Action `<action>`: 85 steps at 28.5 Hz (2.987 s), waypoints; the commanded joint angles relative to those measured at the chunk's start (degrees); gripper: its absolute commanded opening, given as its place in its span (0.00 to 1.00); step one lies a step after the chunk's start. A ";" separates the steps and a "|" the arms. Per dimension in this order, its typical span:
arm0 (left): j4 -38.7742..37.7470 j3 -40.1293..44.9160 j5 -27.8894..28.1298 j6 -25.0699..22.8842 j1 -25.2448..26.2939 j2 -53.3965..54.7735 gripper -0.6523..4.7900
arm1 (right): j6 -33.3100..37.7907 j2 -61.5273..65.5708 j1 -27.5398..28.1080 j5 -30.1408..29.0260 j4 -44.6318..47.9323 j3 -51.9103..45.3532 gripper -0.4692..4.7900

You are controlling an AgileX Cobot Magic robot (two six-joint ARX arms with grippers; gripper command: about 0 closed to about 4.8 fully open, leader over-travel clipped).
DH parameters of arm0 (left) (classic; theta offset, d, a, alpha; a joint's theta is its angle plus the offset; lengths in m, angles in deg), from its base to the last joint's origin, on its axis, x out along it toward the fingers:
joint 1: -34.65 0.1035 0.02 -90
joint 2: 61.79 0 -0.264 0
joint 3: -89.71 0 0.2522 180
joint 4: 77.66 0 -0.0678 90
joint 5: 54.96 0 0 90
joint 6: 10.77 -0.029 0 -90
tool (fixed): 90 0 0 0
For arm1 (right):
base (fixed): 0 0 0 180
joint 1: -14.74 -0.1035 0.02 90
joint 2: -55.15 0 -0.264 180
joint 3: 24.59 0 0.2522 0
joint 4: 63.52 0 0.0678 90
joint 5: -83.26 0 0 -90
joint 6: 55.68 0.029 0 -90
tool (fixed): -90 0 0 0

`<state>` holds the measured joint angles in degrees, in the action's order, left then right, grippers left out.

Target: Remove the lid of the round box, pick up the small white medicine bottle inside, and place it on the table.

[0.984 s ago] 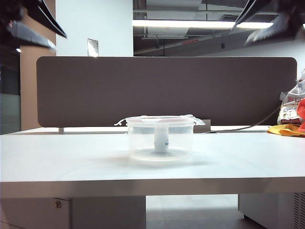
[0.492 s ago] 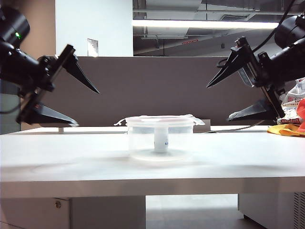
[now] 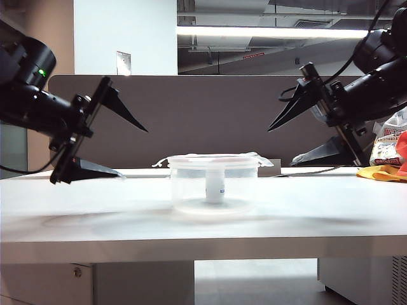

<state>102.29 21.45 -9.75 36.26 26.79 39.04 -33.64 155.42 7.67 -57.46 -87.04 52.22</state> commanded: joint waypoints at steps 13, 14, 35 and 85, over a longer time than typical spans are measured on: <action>2.21 -5.38 -0.31 0.35 -4.07 6.45 0.83 | 2.21 4.48 -2.69 0.90 7.30 0.20 0.79; 2.21 -5.38 -0.28 0.35 -4.09 6.67 0.80 | 2.40 4.48 -2.69 0.90 7.72 0.20 0.78; 4.59 -5.42 0.83 0.11 -4.09 7.52 0.48 | 4.57 4.50 -2.69 1.07 10.12 0.20 0.56; 6.27 -5.53 -4.68 -1.66 -4.13 7.48 0.15 | 4.59 4.50 -2.69 0.63 9.84 0.20 0.21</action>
<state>107.08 15.97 -13.42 35.14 22.72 46.63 -28.98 160.19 5.00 -56.37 -77.79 52.20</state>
